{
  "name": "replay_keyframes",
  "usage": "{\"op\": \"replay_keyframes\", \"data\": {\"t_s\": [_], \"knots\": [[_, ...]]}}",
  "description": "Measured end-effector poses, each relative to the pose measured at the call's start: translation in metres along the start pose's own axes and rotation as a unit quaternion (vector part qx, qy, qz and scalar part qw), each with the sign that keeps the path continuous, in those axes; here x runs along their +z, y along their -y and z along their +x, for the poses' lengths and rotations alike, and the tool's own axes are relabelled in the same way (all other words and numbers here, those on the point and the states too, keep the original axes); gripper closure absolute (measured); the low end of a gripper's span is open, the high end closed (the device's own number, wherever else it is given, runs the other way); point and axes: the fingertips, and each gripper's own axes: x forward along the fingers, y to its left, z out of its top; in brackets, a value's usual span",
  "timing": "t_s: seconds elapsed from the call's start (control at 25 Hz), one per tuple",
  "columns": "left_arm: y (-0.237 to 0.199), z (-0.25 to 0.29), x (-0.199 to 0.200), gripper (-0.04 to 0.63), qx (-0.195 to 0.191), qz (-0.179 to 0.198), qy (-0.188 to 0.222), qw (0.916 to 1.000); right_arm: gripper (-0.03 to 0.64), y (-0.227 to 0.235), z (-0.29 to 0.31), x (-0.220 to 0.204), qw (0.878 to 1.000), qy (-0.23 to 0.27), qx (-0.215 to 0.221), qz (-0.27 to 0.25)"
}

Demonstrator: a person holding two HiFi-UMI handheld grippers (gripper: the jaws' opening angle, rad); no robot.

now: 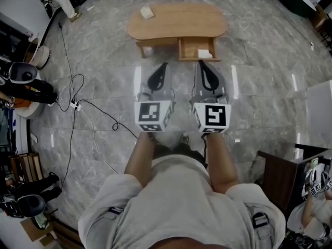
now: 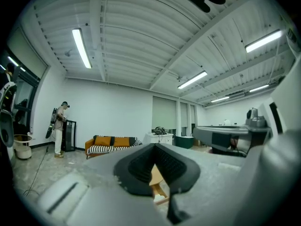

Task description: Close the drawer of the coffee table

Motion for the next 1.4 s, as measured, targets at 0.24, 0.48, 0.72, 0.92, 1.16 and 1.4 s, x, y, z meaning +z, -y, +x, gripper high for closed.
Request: {"op": "replay_keyframes", "data": {"t_s": [0.24,0.48,0.72,0.92,1.16,1.4], "knots": [[0.015,0.016,-0.009,0.574,-0.006,0.010,-0.015,0.9998,0.611,0.029,0.001,-0.008,1.000,0.001,-0.013,0.012],[0.007,0.035,-0.013,0.574,-0.014,0.014,-0.015,0.9997,0.611,0.032,0.018,-0.016,1.000,-0.002,-0.014,0.011],[-0.009,0.068,-0.027,0.575,-0.015,0.003,-0.027,0.9995,0.611,0.047,0.046,-0.032,0.999,-0.019,-0.021,0.019],[-0.031,0.106,-0.033,0.574,-0.026,-0.004,-0.032,0.9992,0.611,0.063,0.085,-0.046,0.999,-0.031,-0.035,0.027],[-0.067,0.155,-0.030,0.574,-0.029,-0.010,-0.026,0.9992,0.611,0.071,0.141,-0.047,0.999,-0.030,-0.040,0.020],[-0.103,0.190,-0.017,0.575,-0.036,-0.011,-0.017,0.9992,0.611,0.084,0.185,-0.041,0.998,-0.027,-0.055,0.019]]}}
